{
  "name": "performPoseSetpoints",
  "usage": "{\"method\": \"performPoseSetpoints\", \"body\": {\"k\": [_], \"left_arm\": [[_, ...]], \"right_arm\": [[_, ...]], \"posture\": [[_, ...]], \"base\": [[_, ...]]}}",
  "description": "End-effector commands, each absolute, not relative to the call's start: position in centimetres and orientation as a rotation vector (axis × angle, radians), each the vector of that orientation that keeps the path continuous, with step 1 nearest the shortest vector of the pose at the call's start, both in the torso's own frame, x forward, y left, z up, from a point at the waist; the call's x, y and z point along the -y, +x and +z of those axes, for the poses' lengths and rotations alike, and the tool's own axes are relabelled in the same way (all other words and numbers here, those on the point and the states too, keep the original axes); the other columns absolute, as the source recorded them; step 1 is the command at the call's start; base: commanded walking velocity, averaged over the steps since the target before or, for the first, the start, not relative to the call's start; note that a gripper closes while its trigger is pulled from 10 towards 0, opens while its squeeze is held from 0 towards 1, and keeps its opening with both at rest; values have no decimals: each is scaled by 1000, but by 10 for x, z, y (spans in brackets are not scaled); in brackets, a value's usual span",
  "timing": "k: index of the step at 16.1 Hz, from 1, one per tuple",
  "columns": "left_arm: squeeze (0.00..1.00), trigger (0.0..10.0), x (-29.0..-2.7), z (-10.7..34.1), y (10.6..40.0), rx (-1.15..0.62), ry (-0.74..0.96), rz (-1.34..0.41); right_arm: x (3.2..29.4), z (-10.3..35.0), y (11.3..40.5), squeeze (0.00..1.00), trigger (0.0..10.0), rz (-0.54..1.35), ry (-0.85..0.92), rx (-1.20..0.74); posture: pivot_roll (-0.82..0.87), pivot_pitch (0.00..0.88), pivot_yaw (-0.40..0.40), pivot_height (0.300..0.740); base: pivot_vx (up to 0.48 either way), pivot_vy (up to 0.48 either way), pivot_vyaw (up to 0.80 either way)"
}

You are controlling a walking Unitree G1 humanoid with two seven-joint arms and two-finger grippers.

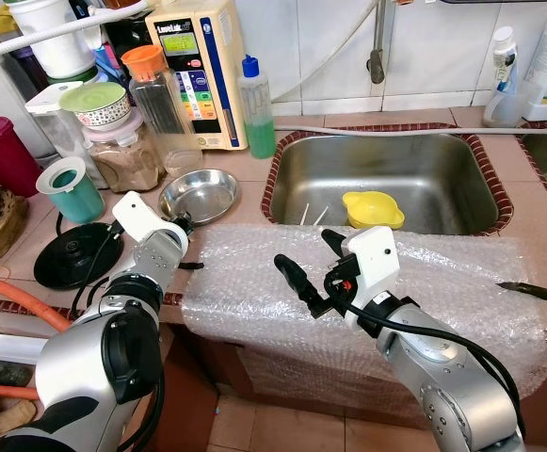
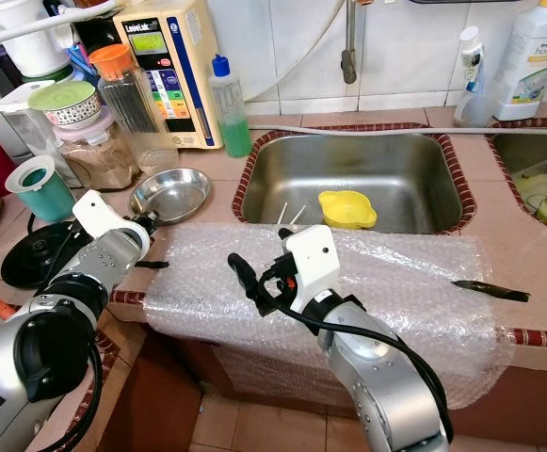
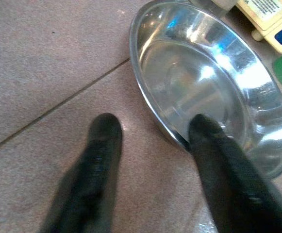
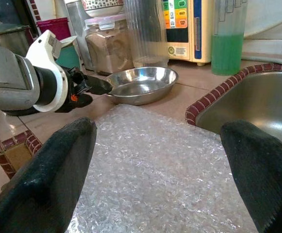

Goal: Kitchen organization

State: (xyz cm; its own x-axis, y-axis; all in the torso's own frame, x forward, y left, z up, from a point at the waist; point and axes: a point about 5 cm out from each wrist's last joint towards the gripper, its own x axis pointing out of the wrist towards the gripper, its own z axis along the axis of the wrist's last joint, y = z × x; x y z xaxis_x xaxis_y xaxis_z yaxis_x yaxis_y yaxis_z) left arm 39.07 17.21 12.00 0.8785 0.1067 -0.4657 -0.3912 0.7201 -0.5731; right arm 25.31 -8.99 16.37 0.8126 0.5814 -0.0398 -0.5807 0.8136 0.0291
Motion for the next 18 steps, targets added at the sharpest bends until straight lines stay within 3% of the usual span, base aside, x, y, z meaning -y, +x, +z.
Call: {"method": "performPoseSetpoints", "body": {"k": [1, 14, 18], "left_arm": [[0, 0, -172, 126, 393, -413, -705, 267], [0, 0, -185, 111, 385, -450, -622, 274], [0, 0, -182, 101, 379, -485, -675, 273]], "right_arm": [[84, 167, 251, 0, 10000, 637, 22, -29], [84, 166, 256, 0, 10000, 635, 16, -23], [84, 166, 257, 0, 10000, 645, 16, -24]], "posture": [[-105, 0, 198, 740], [-86, 0, 190, 740], [-49, 0, 175, 740]], "base": [[0, 0, 0], [0, 0, 0], [0, 0, 0]]}}
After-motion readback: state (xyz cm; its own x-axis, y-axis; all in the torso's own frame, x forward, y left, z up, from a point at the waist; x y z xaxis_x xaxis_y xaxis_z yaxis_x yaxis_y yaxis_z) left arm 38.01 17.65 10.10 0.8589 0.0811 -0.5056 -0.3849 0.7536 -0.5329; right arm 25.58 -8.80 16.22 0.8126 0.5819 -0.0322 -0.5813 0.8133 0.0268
